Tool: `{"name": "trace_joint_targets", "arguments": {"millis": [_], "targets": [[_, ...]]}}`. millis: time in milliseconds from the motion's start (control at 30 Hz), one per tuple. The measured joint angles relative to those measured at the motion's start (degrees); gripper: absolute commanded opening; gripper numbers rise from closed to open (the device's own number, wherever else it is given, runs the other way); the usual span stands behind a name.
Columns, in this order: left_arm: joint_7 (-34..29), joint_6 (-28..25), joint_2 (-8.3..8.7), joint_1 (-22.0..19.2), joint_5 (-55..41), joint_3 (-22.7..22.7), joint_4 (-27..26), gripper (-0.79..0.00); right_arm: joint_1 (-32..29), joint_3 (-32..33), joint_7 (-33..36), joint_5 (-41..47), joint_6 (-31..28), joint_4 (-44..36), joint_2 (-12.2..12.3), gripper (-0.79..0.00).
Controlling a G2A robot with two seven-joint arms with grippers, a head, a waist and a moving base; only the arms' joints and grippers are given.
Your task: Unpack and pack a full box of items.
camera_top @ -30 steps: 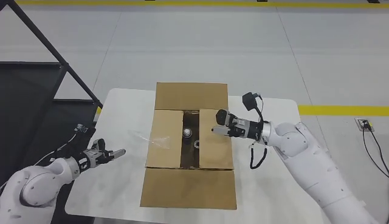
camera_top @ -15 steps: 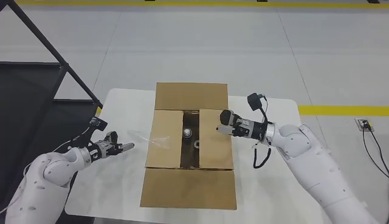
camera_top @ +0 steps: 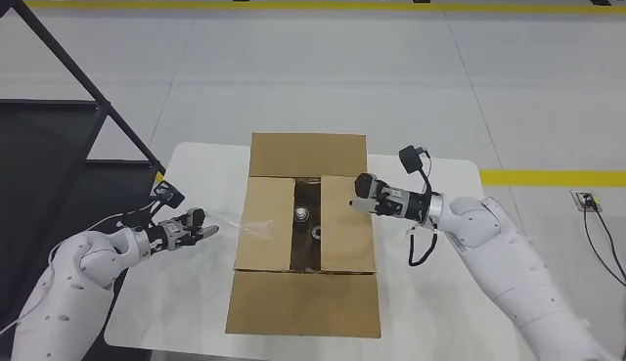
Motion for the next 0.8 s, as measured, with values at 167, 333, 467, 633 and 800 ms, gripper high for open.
{"name": "trace_joint_targets", "arguments": {"millis": [167,333,467,633,800], "targets": [[1.15,-1.68,0.39,0.32,2.02,0.04,-0.76,-0.785,0.43,-0.23,0.18,0.30,-0.25,0.61,-0.19,0.000],[1.44,-5.05,1.39,2.07,2.15,-1.75,-2.64,-0.785,1.09,-0.63,0.52,0.72,-0.61,1.40,-0.48,0.000],[0.02,-6.31,2.67,4.64,-0.80,-4.01,-5.68,-0.785,1.72,-1.07,0.85,1.14,-0.85,2.13,-0.76,0.000],[-4.75,-6.23,5.44,10.41,-8.92,-7.49,-12.93,-0.785,2.67,-1.75,1.48,2.16,-1.39,3.32,-1.21,0.000],[-13.49,-6.23,8.91,17.18,-23.53,-10.91,-20.53,-0.785,3.79,-2.61,2.62,3.54,-2.11,4.73,-1.72,0.000]]}}
